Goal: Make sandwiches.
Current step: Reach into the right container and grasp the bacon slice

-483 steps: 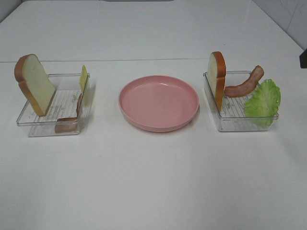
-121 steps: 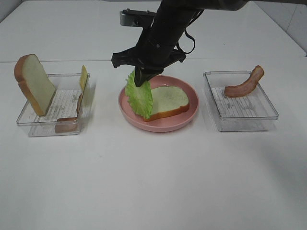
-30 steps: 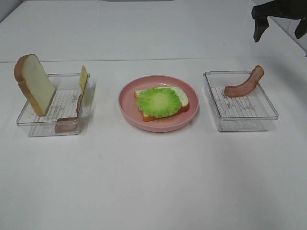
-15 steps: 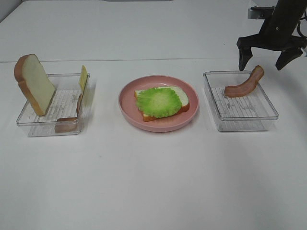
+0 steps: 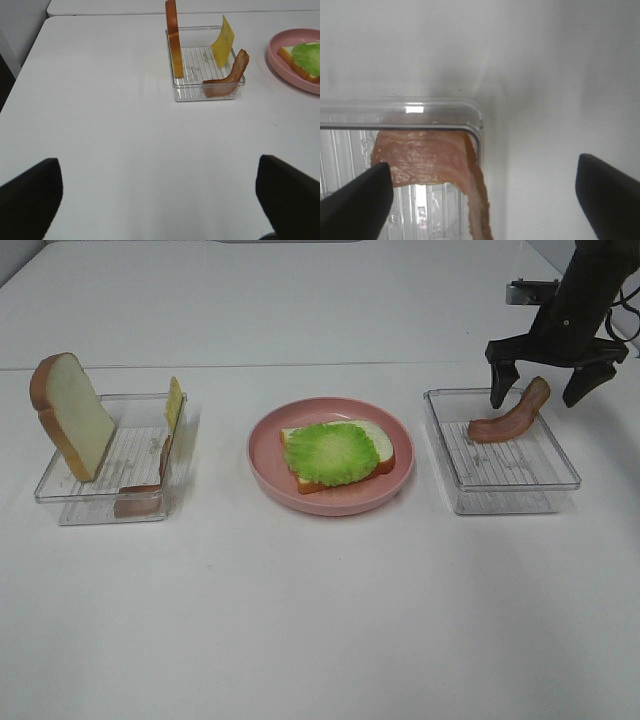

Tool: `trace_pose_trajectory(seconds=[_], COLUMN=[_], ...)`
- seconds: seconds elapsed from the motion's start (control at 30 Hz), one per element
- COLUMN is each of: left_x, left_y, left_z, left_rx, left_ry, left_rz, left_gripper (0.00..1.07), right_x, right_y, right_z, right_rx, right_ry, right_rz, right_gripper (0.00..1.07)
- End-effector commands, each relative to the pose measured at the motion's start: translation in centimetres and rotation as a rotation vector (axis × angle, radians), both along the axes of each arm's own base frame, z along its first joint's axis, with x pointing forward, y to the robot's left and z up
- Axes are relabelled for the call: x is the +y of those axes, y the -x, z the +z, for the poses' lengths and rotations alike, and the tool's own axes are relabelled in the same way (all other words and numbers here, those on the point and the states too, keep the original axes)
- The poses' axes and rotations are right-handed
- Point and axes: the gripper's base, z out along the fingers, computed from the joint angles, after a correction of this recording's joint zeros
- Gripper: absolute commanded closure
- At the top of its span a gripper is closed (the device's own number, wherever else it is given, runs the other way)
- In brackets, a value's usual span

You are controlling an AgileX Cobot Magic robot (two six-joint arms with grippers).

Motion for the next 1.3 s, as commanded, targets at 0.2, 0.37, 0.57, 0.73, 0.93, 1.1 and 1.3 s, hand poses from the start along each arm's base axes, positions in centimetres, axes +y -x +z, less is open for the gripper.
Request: trace_pose_trajectory(seconds=[0.2,0.37,0.57,0.73,0.93,1.1,1.3], left_x=[0.0,0.0,0.0,0.0,0.0,0.0,0.0], left_y=[0.1,0.1,0.1,0.1,0.1,0.1,0.1], left_z=[0.0,0.0,0.0,0.0,0.0,0.0,0.0], left_rx=[-0.008,-0.008,-0.008,-0.008,-0.008,-0.008,-0.008], left_ry=[0.002,0.002,0.002,0.002,0.002,0.002,0.002], left_rz=[0.003,0.003,0.003,0.003,0.003,0.003,0.003], left_gripper=[0.09,0.09,0.09,0.09,0.09,0.09,0.09], right_x=[-0.3,-0.5,-0.5,-0.5,-0.4,-0.3,-0.2], right_y=[1.0,1.0,1.0,1.1,1.1,1.3,1.6], right_z=[0.0,0.0,0.0,0.0,0.6,2.9,5.1], right_rx=[0.102,0.102,0.104,0.111,0.101,0.054,0.010], right_ry=[0.014,0.028,0.028,0.028,0.028,0.019,0.017], right_rz=[0.012,0.005,-0.006,-0.005,-0.004,-0.012,-0.012], right_gripper=[0.48,0.73,1.03,1.07,1.07,1.07,1.07])
